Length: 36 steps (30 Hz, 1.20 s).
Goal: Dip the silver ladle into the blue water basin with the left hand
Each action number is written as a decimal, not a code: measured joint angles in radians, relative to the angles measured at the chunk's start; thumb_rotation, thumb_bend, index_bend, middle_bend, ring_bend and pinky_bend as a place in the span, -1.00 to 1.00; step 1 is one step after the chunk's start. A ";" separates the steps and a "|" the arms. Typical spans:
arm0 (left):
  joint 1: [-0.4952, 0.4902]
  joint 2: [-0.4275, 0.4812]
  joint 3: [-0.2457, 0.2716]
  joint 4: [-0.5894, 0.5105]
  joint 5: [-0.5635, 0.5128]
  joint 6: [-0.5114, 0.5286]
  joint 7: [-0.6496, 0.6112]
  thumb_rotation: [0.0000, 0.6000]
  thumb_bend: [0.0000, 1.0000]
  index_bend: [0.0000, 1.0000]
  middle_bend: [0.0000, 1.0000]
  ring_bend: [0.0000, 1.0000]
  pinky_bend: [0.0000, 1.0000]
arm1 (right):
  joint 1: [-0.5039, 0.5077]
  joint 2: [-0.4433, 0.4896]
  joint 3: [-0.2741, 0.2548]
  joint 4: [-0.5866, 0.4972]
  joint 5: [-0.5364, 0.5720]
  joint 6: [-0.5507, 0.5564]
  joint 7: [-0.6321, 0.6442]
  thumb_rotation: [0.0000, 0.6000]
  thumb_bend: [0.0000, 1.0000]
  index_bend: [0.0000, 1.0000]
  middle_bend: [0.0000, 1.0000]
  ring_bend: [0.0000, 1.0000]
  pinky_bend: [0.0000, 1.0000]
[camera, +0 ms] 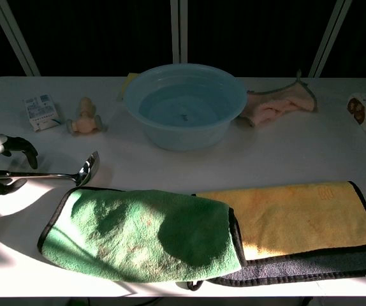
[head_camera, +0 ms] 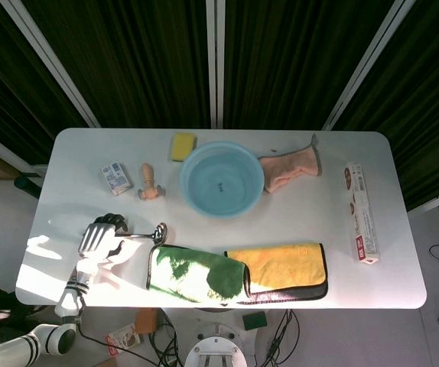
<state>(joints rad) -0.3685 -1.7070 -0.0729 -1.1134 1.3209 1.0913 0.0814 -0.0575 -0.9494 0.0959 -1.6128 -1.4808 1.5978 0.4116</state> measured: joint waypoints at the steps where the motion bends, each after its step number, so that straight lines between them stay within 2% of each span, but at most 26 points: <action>1: 0.001 -0.002 0.001 0.004 0.001 0.001 0.001 1.00 -0.28 -0.15 -0.53 -0.69 -0.53 | 0.000 0.000 0.000 -0.001 0.000 0.000 -0.001 1.00 -0.24 -1.00 -1.00 -1.00 -1.00; 13: 0.003 -0.041 0.011 0.068 0.011 0.013 0.013 1.00 -0.27 -0.11 -0.53 -0.69 -0.53 | 0.000 0.000 -0.006 0.005 -0.012 0.000 -0.006 1.00 -0.24 -1.00 -1.00 -1.00 -1.00; 28: 0.005 -0.063 0.002 0.099 0.014 0.024 -0.012 1.00 -0.24 0.10 -0.50 -0.68 -0.53 | 0.002 -0.001 -0.005 0.005 -0.007 -0.005 -0.009 1.00 -0.24 -1.00 -1.00 -1.00 -1.00; 36: 0.010 -0.050 -0.006 0.070 0.018 0.036 -0.067 1.00 -0.20 0.24 -0.36 -0.62 -0.51 | 0.003 -0.001 -0.004 0.005 -0.004 -0.007 -0.007 1.00 -0.24 -1.00 -1.00 -1.00 -1.00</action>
<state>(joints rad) -0.3584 -1.7569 -0.0787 -1.0431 1.3394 1.1272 0.0141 -0.0546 -0.9499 0.0917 -1.6077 -1.4852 1.5909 0.4044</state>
